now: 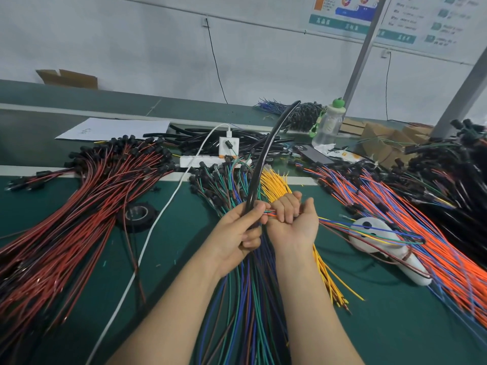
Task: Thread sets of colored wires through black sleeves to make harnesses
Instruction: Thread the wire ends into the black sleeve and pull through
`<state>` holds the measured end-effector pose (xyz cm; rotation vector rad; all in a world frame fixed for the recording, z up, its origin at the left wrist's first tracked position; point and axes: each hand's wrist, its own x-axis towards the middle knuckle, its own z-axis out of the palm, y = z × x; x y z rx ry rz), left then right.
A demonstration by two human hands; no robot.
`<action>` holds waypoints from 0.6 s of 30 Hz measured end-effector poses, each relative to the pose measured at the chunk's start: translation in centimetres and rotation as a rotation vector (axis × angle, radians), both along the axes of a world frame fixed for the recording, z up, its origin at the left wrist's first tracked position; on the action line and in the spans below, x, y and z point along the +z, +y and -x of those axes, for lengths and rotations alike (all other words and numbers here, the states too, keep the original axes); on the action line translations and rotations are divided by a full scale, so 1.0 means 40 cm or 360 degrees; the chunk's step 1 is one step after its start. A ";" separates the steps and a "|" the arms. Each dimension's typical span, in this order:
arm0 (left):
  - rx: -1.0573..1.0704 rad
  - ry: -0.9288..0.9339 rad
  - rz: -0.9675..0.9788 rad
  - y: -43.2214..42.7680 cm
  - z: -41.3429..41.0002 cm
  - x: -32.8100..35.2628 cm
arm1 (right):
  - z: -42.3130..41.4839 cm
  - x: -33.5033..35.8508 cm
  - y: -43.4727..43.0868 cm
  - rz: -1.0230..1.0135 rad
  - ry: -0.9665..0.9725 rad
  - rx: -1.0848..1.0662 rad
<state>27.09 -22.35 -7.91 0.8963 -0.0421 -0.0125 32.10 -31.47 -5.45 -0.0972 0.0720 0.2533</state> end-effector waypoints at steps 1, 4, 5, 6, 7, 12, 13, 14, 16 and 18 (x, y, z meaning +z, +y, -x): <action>-0.0001 0.0007 0.0046 0.000 -0.001 -0.001 | -0.001 0.000 0.000 -0.0010 -0.0003 0.0000; -0.0034 -0.0013 0.0172 -0.002 0.000 -0.001 | 0.000 0.001 -0.001 -0.0101 -0.0032 0.0019; -0.0045 -0.0031 0.0186 -0.002 0.001 0.000 | 0.000 0.002 -0.001 -0.0122 -0.0045 0.0025; -0.0050 -0.0045 0.0189 -0.003 0.003 0.000 | 0.001 0.002 0.000 -0.0130 -0.0056 0.0030; -0.0046 -0.0054 0.0182 -0.004 0.003 0.001 | 0.002 0.003 0.001 -0.0126 -0.0061 0.0034; 0.0090 -0.0076 -0.0081 -0.005 0.003 0.006 | 0.004 0.001 0.007 -0.0017 -0.0083 0.0069; 0.0119 -0.0077 -0.0148 -0.005 0.004 0.008 | 0.004 0.001 0.007 0.0015 -0.0087 0.0071; 0.0141 -0.0073 -0.0189 -0.007 0.005 0.008 | 0.004 0.001 0.006 0.0037 -0.0088 0.0065; 0.0185 -0.0046 -0.0166 -0.012 0.006 0.012 | 0.001 0.003 -0.001 0.0055 -0.0088 0.0029; 0.0253 -0.0018 -0.0018 -0.015 0.002 0.020 | -0.002 0.006 -0.012 0.0053 -0.0094 -0.0015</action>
